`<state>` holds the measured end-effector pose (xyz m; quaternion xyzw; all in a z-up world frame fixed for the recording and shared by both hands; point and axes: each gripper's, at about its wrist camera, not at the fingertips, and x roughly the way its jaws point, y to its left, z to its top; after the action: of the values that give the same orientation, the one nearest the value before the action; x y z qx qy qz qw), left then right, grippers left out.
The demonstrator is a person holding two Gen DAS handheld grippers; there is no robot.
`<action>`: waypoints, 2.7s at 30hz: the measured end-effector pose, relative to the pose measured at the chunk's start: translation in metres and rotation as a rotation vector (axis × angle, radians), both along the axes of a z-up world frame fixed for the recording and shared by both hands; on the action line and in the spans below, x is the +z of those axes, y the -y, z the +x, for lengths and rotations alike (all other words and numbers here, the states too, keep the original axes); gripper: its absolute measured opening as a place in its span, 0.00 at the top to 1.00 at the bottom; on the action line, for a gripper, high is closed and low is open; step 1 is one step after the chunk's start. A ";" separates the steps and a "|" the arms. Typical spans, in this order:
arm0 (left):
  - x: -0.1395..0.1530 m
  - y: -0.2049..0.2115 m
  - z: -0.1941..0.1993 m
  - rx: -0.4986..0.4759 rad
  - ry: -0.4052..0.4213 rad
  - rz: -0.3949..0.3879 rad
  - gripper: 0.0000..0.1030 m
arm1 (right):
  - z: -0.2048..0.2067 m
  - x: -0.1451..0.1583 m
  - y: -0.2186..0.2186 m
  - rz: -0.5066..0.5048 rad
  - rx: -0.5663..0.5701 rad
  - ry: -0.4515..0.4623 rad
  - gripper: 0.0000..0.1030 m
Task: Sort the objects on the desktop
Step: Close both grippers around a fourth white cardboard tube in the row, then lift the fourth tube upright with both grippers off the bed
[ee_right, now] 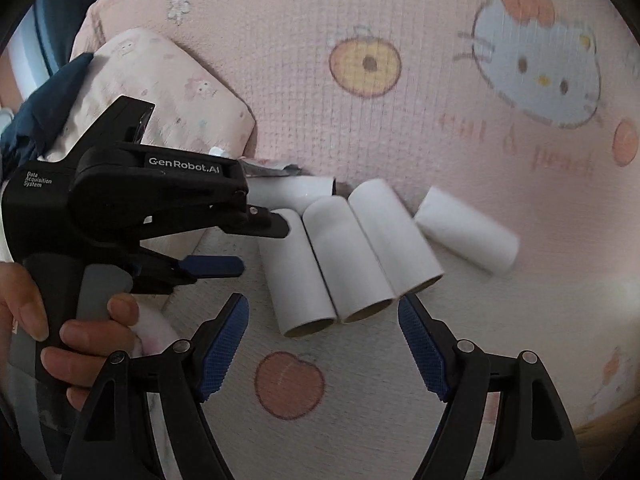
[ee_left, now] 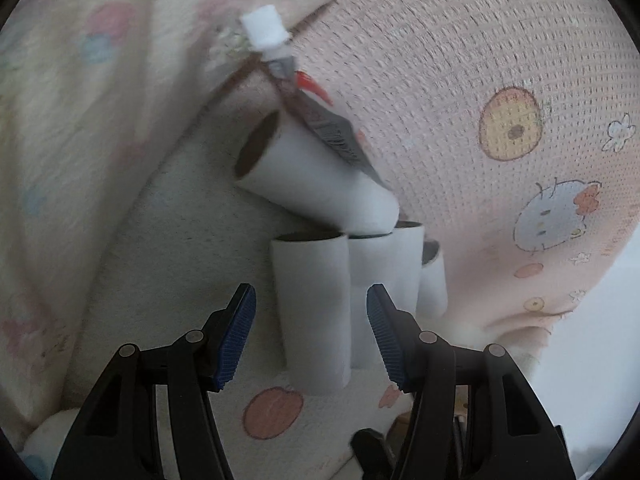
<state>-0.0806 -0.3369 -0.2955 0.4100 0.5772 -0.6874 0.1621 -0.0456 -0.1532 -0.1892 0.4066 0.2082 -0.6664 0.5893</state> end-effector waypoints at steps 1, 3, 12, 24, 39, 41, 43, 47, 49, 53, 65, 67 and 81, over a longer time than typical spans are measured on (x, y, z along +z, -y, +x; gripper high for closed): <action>0.000 0.000 -0.003 0.002 -0.006 -0.008 0.40 | -0.002 -0.003 0.001 0.003 -0.007 0.021 0.26; 0.000 0.000 -0.009 0.000 0.004 -0.028 0.40 | -0.004 -0.008 0.002 0.014 -0.022 0.044 0.27; -0.010 0.000 -0.028 -0.006 0.004 0.033 0.40 | -0.005 -0.034 0.003 0.081 -0.108 0.141 0.27; -0.003 -0.020 -0.040 -0.099 0.064 -0.034 0.54 | 0.000 -0.048 0.004 0.086 -0.115 0.270 0.48; 0.018 -0.053 -0.030 -0.293 -0.131 -0.093 0.55 | 0.003 -0.039 -0.039 0.099 -0.131 0.159 0.58; 0.021 -0.066 -0.033 -0.343 -0.150 -0.096 0.55 | 0.001 -0.039 -0.054 0.090 -0.150 0.182 0.58; 0.023 -0.077 -0.035 -0.399 -0.168 -0.090 0.55 | 0.000 -0.038 -0.068 0.086 -0.163 0.185 0.58; 0.027 -0.096 -0.036 -0.499 -0.199 -0.088 0.55 | 0.007 -0.035 -0.085 0.093 -0.174 0.152 0.58; 0.030 -0.105 -0.035 -0.541 -0.214 -0.105 0.55 | 0.000 -0.033 -0.089 0.106 -0.183 0.140 0.58; 0.031 -0.124 -0.032 -0.621 -0.206 -0.105 0.55 | 0.002 -0.033 -0.105 0.120 -0.205 0.156 0.58; 0.011 -0.149 -0.036 -0.732 -0.116 -0.066 0.55 | 0.005 -0.040 -0.132 0.151 -0.237 0.170 0.58; 0.007 -0.145 -0.037 -0.714 -0.106 -0.040 0.55 | -0.001 -0.038 -0.131 0.155 -0.236 0.167 0.58; -0.008 -0.147 -0.046 -0.687 -0.059 -0.007 0.55 | -0.022 -0.065 -0.119 0.239 -0.242 0.219 0.58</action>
<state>-0.1267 -0.1901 -0.3036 0.5600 0.4074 -0.7153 -0.0940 -0.0679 -0.0341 -0.2539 0.5657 0.1699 -0.6547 0.4717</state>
